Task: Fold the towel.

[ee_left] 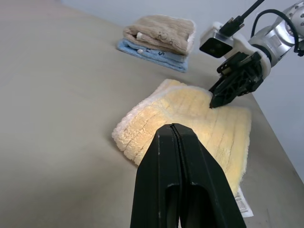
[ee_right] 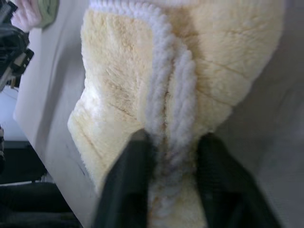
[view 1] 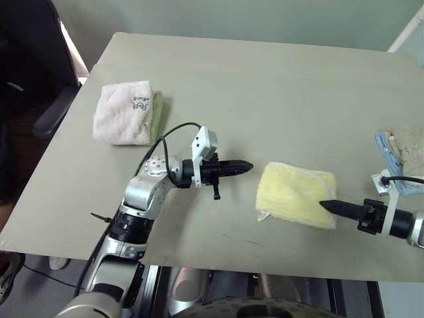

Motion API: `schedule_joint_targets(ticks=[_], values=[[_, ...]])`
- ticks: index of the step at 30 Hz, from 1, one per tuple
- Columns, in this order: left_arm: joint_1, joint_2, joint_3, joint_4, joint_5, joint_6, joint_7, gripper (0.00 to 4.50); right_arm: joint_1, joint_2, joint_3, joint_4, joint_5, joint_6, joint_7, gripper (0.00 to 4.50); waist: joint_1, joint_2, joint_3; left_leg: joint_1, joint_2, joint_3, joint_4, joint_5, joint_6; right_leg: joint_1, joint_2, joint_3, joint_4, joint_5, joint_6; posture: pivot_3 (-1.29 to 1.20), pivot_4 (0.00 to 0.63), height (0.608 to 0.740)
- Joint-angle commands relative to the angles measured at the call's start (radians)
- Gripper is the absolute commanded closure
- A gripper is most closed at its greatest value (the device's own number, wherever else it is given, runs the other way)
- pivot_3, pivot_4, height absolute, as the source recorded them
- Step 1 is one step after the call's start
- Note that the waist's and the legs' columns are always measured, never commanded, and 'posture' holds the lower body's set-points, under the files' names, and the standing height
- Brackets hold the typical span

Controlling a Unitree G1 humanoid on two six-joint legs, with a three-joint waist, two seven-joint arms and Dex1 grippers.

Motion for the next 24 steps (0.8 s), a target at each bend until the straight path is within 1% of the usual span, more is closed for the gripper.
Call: schedule_joint_targets(ticks=[1, 4, 8, 13, 15, 17, 19, 20, 22, 24], values=[[-0.029, -0.006, -0.003, -0.011, -0.003, -0.023, -0.001, 4.50, -0.010, 0.007, -0.070, -0.031, 0.024, -0.004, -0.034, 4.46, 0.000, 0.000, 0.000, 0.000, 0.000, 0.000, 0.000, 0.000, 0.000, 0.000, 0.000, 0.000, 0.000, 0.000, 0.000, 0.00, 0.150, 0.728], [-0.033, -0.014, -0.005, 0.001, 0.000, -0.031, -0.002, 4.50, -0.008, 0.022, -0.093, -0.049, 0.047, 0.007, -0.055, 4.46, 0.000, 0.000, 0.000, 0.000, 0.000, 0.000, 0.000, 0.000, 0.000, 0.000, 0.000, 0.000, 0.000, 0.000, -0.001, 0.00, 0.150, 0.728], [-0.050, -0.034, 0.003, 0.034, -0.011, -0.040, -0.004, 4.50, -0.003, 0.043, -0.197, -0.123, 0.193, 0.028, -0.129, 4.46, 0.001, 0.000, 0.000, 0.000, 0.000, 0.000, 0.000, 0.000, 0.000, 0.000, 0.000, 0.000, 0.000, 0.000, -0.001, 0.00, 0.150, 0.728], [-0.061, -0.037, 0.002, 0.078, 0.000, -0.069, -0.020, 4.50, -0.031, 0.011, -0.305, -0.140, 0.421, -0.031, -0.294, 4.46, 0.000, 0.000, 0.000, 0.000, 0.000, 0.000, 0.000, 0.000, 0.000, 0.000, 0.000, 0.001, 0.000, -0.001, 0.001, 0.00, 0.150, 0.728], [-0.069, -0.038, 0.005, 0.101, 0.002, -0.084, -0.023, 4.50, -0.073, -0.008, -0.360, -0.118, 0.520, -0.117, -0.419, 4.46, 0.000, 0.000, 0.001, 0.000, 0.000, 0.000, 0.000, -0.001, 0.000, 0.000, 0.000, 0.001, 0.000, -0.004, 0.005, 0.00, 0.150, 0.728], [-0.074, -0.038, 0.004, 0.120, 0.006, -0.099, -0.028, 4.50, -0.094, -0.024, -0.393, -0.113, 0.554, -0.176, -0.515, 4.46, 0.000, 0.000, 0.001, 0.000, -0.001, 0.000, 0.000, -0.002, 0.002, 0.000, 0.000, 0.001, 0.000, -0.004, 0.006, 0.00, 0.150, 0.728], [-0.075, -0.037, -0.004, 0.138, 0.015, -0.115, -0.039, 4.50, -0.123, -0.009, -0.405, -0.108, 0.552, -0.252, -0.612, 4.46, 0.001, 0.000, 0.001, 0.000, 0.000, 0.000, 0.000, -0.005, 0.008, 0.000, -0.001, 0.001, 0.000, -0.003, 0.006, 0.00, 0.150, 0.728], [-0.076, -0.037, -0.007, 0.145, 0.018, -0.121, -0.043, 4.50, -0.132, -0.003, -0.406, -0.105, 0.555, -0.283, -0.647, 4.46, 0.001, 0.000, 0.001, 0.000, 0.000, -0.001, 0.000, -0.006, 0.008, 0.000, 0.000, 0.000, 0.000, -0.002, 0.007, 0.00, 0.150, 0.728], [-0.084, -0.043, -0.008, 0.162, 0.022, -0.131, -0.047, 4.50, -0.162, 0.022, -0.416, -0.090, 0.530, -0.360, -0.716, 4.46, 0.001, 0.000, 0.001, 0.000, 0.000, -0.001, 0.000, -0.006, 0.009, 0.000, -0.001, 0.000, 0.000, 0.001, 0.012, 0.00, 0.150, 0.728], [-0.092, -0.050, -0.006, 0.177, 0.025, -0.139, -0.050, 4.50, -0.171, 0.034, -0.417, -0.086, 0.482, -0.408, -0.751, 4.46, 0.001, 0.001, 0.001, 0.000, -0.001, -0.001, 0.000, -0.007, 0.010, 0.000, -0.001, 0.000, 0.000, 0.004, 0.010, 0.00, 0.150, 0.728]])
